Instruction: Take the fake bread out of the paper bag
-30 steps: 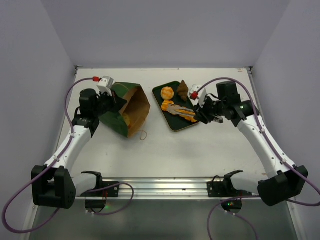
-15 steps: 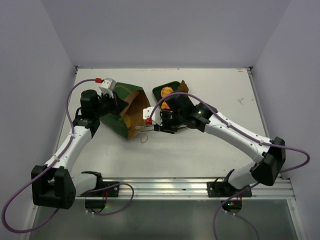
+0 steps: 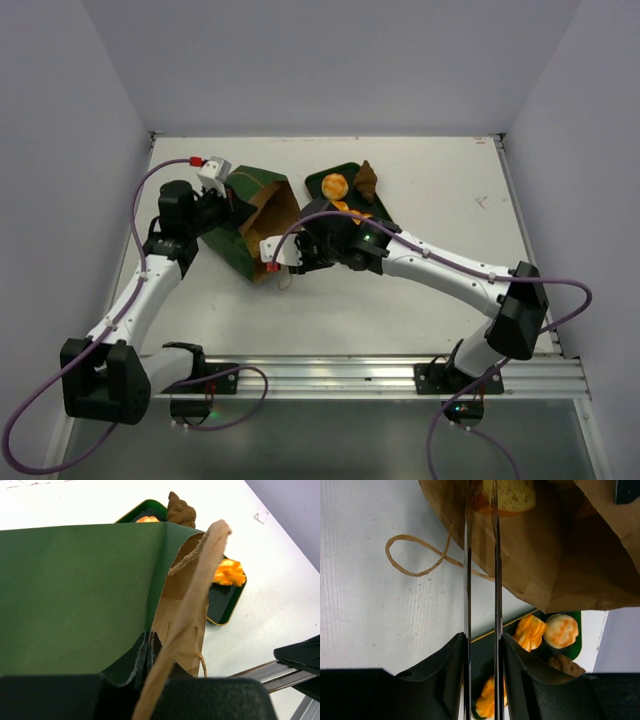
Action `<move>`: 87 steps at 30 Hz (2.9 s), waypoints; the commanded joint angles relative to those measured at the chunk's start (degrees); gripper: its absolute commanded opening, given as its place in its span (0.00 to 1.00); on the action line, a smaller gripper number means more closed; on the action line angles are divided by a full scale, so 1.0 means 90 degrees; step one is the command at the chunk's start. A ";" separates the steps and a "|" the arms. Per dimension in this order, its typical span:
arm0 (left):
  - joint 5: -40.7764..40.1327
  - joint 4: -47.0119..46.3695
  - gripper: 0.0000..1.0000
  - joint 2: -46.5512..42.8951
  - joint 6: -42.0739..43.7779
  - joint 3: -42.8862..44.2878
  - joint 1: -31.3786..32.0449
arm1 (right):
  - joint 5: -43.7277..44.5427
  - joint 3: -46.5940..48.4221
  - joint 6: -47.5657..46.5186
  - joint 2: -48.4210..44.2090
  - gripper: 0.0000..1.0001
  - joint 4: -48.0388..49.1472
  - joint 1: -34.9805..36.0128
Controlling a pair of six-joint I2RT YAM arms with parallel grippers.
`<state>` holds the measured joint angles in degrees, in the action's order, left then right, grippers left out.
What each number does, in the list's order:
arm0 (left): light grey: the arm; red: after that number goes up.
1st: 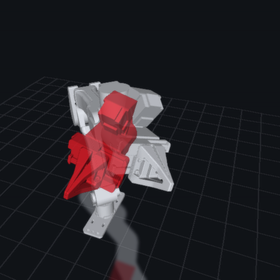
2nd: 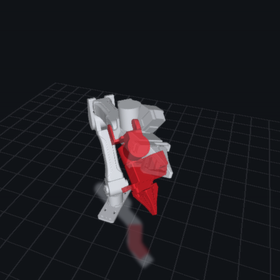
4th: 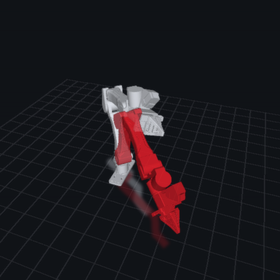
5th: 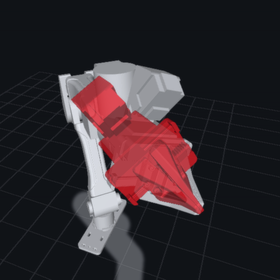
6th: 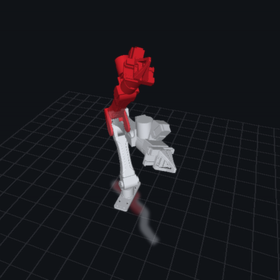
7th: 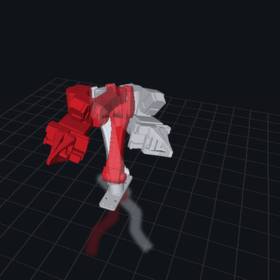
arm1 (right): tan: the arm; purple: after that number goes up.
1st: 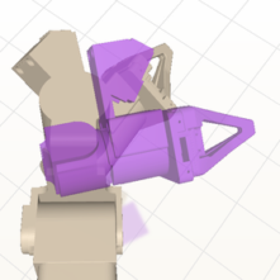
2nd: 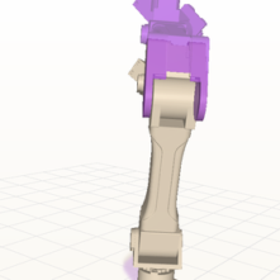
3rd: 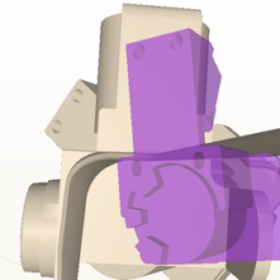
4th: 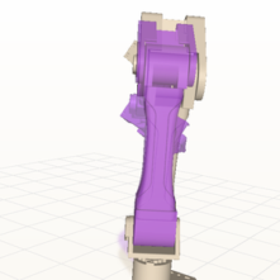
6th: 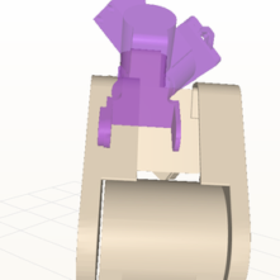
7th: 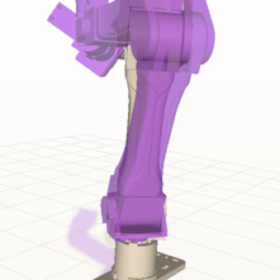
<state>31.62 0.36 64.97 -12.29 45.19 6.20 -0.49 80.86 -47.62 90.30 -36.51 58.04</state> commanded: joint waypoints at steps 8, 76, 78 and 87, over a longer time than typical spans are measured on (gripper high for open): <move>0.0266 -0.0108 0.00 -0.0246 0.0048 0.0233 0.0044 | 0.0708 0.0488 -0.0520 0.0386 0.39 0.0326 0.0426; -0.2321 -0.0108 0.00 -0.0071 -0.0509 0.0672 0.0034 | 0.0338 0.0566 0.0661 -0.2152 0.01 -0.1304 -0.0735; -0.2312 -0.0108 0.00 -0.0041 -0.0519 0.0692 0.0034 | 0.0328 0.0566 0.0720 -0.2250 0.01 -0.1304 -0.1008; -0.2029 -0.0196 0.00 -0.0168 -0.0490 0.0575 0.0034 | 0.0231 -0.0097 0.0847 -0.2407 0.01 -0.0964 -0.2373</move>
<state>12.08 0.97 64.66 -15.94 48.88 6.20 2.72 82.37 -41.36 68.95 -48.29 41.28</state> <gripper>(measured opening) 0.007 0.240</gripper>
